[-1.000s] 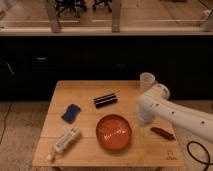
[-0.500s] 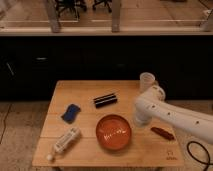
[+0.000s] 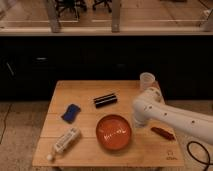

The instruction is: Push the ceramic bowl across the table

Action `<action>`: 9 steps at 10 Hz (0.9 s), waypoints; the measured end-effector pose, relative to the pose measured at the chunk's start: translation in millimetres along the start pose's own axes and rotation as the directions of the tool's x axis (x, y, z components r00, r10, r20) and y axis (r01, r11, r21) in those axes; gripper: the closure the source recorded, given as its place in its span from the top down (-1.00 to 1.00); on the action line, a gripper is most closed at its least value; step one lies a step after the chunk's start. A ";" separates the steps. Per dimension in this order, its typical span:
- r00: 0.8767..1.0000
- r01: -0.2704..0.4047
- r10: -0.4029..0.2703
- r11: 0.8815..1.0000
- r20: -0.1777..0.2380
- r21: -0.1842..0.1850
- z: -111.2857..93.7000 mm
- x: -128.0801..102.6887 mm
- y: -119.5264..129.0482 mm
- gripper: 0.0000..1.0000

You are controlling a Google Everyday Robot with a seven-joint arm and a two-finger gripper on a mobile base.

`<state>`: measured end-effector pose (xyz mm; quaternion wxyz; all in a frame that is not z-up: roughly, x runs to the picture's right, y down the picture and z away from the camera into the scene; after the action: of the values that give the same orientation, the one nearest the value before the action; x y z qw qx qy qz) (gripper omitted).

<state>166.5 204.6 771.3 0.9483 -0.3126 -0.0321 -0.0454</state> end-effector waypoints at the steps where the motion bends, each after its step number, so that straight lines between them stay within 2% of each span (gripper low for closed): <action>1: 1.000 0.000 0.000 1.000 0.001 -0.002 1.5 -0.1 0.6 -0.95; 9: 0.999 0.035 -0.035 0.999 -0.006 -0.036 11.8 -19.1 -0.3 -0.95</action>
<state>147.2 212.7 779.2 0.9417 -0.3286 -0.0337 -0.0633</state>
